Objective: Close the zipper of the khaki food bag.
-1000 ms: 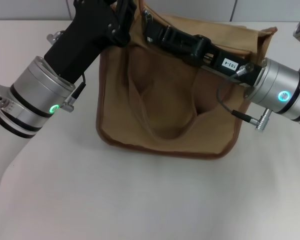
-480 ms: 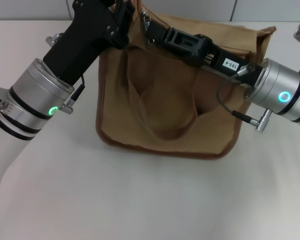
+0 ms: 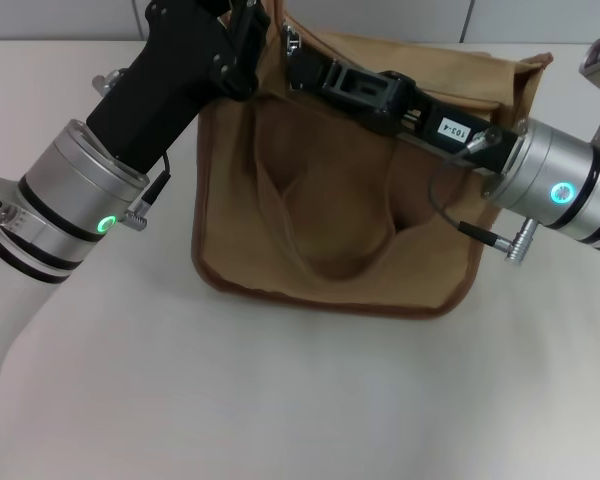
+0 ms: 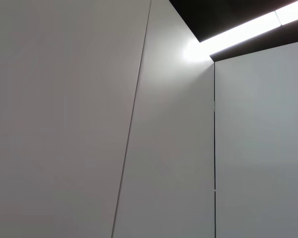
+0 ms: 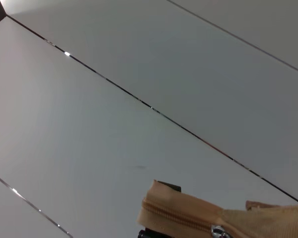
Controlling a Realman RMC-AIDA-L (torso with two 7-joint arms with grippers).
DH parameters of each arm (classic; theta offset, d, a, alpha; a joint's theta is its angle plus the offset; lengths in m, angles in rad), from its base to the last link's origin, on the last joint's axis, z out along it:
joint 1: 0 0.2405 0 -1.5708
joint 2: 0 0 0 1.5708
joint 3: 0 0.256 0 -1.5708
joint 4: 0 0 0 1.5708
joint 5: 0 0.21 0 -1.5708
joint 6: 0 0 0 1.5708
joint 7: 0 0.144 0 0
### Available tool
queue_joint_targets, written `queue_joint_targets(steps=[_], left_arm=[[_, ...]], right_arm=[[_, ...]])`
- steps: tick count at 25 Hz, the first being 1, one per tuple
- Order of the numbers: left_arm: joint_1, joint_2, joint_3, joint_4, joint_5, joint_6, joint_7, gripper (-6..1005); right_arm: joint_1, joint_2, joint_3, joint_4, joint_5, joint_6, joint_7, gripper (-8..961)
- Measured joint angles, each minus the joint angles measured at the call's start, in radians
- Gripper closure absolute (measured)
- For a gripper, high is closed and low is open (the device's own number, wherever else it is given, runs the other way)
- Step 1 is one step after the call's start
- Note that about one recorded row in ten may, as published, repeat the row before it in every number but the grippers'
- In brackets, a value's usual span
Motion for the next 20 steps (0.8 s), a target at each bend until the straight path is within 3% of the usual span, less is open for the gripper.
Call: queue_joint_targets(steps=[10,16,20], left_arm=[[0.006,0.0,-0.001,-0.003,0.0,0.005,-0.001,943],[0.011,0.0,-0.002,-0.003,-0.001,0.005,0.0,941],[0.017,0.0,-0.01,0.0,-0.005,-0.001,0.005,941]], right_arm=[[-0.002,0.0,-0.002,-0.006,-0.008,-0.008,-0.013,820],[-0.007,0.0,-0.001,-0.006,-0.007,-0.009,-0.013,954],[-0.028,-0.004,-0.001,-0.009,-0.008,-0.018,-0.01,953]])
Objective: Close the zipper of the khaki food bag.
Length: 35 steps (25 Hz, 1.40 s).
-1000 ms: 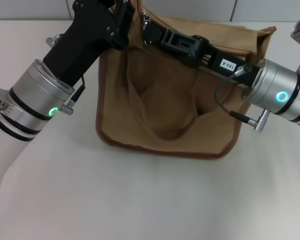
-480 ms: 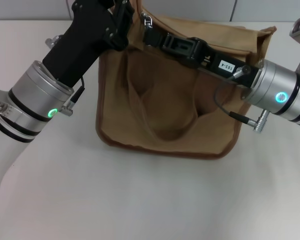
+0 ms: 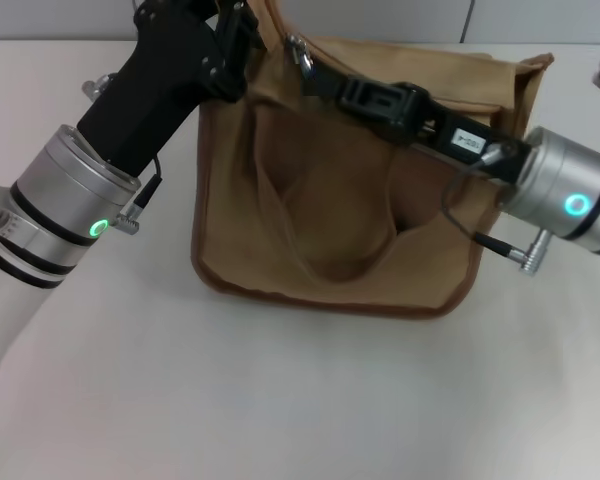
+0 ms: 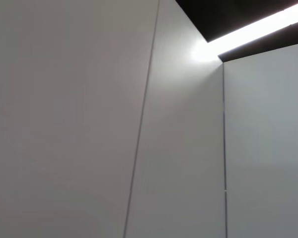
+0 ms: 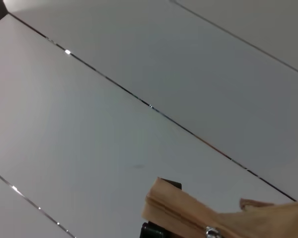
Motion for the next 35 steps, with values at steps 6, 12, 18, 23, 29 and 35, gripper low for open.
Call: queue_joint_targets(steps=[6,12,18,23,29,35], left_arm=[[0.021,0.001,-0.055,0.011,0.0,-0.018,0.002,939],[0.036,0.003,-0.081,0.011,0.005,-0.025,0.003,938],[0.044,0.004,-0.085,0.011,-0.002,-0.03,0.003,937],[0.048,0.005,-0.097,0.011,0.002,-0.033,0.002,936],[0.047,0.003,-0.089,0.002,0.004,-0.033,-0.001,934],[0.048,0.002,-0.087,0.001,0.008,-0.035,-0.005,933]], right_arm=[[-0.097,-0.004,0.003,-0.035,0.006,-0.016,0.016,955],[-0.186,-0.006,0.0,-0.084,0.004,-0.038,0.055,956],[-0.288,-0.007,0.003,-0.143,0.001,-0.074,0.089,958],[-0.353,-0.008,0.012,-0.185,0.006,-0.129,0.099,955],[-0.318,-0.006,0.014,-0.214,0.01,-0.343,-0.037,945],[-0.267,-0.005,0.012,-0.23,0.049,-0.339,-0.087,933]])
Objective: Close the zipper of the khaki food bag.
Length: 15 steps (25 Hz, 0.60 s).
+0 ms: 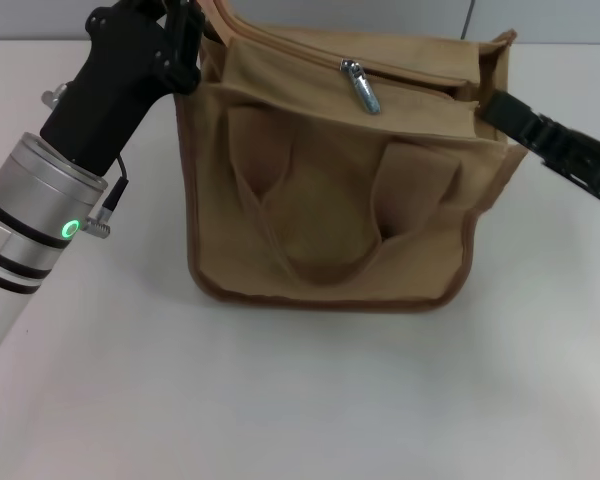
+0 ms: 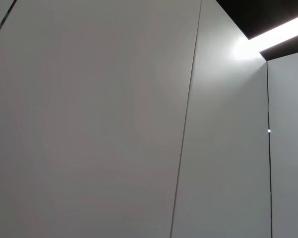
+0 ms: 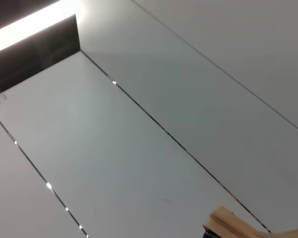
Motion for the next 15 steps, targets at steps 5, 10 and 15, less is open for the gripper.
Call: queue_joint_targets(steps=[5,10,15], left_arm=[[-0.005,-0.001,0.001,0.0,0.01,-0.005,-0.002,932],[-0.009,-0.002,0.001,0.0,0.012,-0.006,-0.003,931],[-0.011,-0.002,0.001,-0.003,0.012,-0.006,-0.003,930]], right_arm=[[0.051,0.001,-0.006,-0.03,0.001,0.057,-0.006,710],[0.081,0.001,-0.009,-0.031,-0.002,0.126,-0.007,603],[0.095,0.0,-0.014,-0.031,-0.006,0.178,-0.008,497]])
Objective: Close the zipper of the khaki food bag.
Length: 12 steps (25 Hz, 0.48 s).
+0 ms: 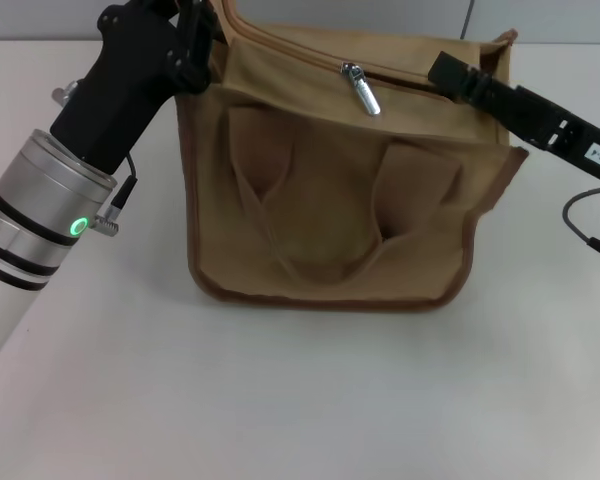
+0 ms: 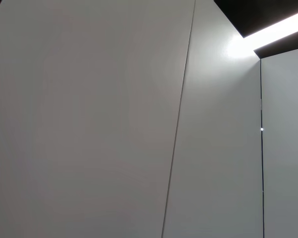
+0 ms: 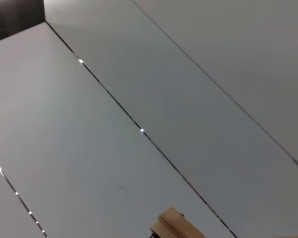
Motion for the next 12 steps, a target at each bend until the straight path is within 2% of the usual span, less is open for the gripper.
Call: queue_joint_targets(steps=[5,12], left_arm=[[-0.002,0.0,0.0,-0.005,0.0,0.0,0.0,929],[-0.005,0.002,0.0,-0.008,0.001,-0.002,0.004,928]], right_arm=[[0.03,0.0,-0.06,0.009,-0.004,0.011,0.021,432],[0.034,0.001,-0.067,0.002,0.002,0.05,0.049,431]])
